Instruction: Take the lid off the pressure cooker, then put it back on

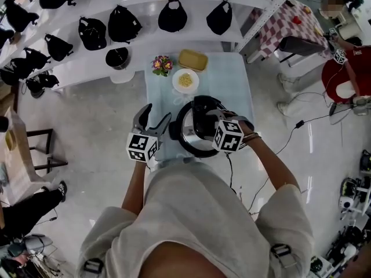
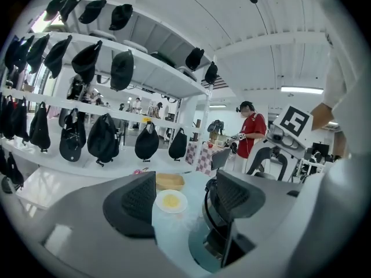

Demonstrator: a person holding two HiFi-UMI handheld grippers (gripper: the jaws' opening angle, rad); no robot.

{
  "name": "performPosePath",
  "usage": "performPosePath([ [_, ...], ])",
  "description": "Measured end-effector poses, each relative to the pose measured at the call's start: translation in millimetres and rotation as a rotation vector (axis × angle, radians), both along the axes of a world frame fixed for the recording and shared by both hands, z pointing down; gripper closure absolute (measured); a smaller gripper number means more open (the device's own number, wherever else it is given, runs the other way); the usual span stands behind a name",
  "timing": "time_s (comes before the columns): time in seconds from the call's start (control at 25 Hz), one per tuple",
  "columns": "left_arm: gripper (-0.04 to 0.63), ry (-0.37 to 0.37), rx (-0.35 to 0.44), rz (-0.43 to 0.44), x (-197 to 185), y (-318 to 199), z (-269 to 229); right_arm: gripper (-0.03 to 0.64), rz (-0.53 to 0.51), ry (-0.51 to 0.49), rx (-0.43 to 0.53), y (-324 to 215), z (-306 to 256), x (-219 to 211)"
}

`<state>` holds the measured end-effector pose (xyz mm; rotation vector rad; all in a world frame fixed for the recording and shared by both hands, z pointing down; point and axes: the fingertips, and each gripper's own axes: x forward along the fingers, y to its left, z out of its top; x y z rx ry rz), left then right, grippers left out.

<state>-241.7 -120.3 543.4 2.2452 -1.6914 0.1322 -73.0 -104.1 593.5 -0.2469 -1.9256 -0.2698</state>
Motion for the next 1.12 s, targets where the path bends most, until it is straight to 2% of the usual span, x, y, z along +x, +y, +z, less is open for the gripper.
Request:
performPosePath([
  [0.16, 0.285, 0.003, -0.005, -0.009, -3, 2, 2, 0.332, -0.064, 0.142, -0.059, 3, 10, 0],
  [0.28, 0.285, 0.007, -0.01, -0.011, 0, 4, 3, 0.341, -0.103, 0.212, -0.093, 6, 11, -4],
  [0.52, 0.285, 0.009, -0.005, 0.003, 6, 2, 1, 0.338, -0.107, 0.22, -0.101, 8, 10, -6],
  [0.84, 0.286, -0.004, -0.008, 0.013, 9, 2, -1, 0.342, -0.056, 0.241, -0.093, 7, 10, -4],
  [0.92, 0.285, -0.008, -0.006, 0.01, 7, 2, -4, 0.342, -0.034, 0.247, -0.094, 5, 10, -4],
  [1.0, 0.285, -0.01, -0.005, 0.004, 5, 3, -5, 0.342, 0.03, 0.246, -0.106, 3, 10, -5],
  [1.12, 0.285, -0.009, -0.003, -0.004, 3, 5, -5, 0.344, 0.234, 0.24, -0.144, -4, 10, -5],
])
